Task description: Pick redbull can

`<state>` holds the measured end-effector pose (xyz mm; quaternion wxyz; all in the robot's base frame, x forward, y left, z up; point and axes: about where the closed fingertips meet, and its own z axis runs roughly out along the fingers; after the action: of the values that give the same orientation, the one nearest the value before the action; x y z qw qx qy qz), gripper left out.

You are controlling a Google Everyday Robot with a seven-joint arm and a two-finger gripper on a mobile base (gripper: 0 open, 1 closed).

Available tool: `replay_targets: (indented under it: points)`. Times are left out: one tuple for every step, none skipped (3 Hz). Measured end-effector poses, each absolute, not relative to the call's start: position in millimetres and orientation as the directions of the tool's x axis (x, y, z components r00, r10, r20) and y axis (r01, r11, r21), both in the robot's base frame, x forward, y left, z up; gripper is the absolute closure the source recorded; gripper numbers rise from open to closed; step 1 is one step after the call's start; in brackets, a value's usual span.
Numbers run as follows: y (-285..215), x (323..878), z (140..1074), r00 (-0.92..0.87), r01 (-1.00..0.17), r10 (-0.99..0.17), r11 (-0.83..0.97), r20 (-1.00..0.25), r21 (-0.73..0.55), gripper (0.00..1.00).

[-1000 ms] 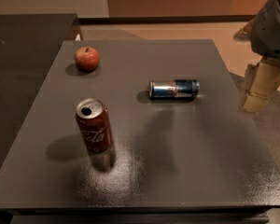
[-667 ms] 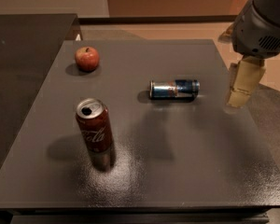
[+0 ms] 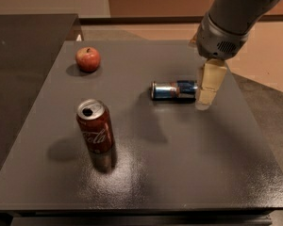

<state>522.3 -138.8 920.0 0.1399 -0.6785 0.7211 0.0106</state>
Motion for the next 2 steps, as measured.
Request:
replay_targets:
  points:
    - [-117,539,901,0.000,-0.987,-0.979,0.033,-0.203,-0.160,0.00]
    - [-103,549,881,0.027,-0.992,-0.982,-0.003,-0.188,-0.127,0.00]
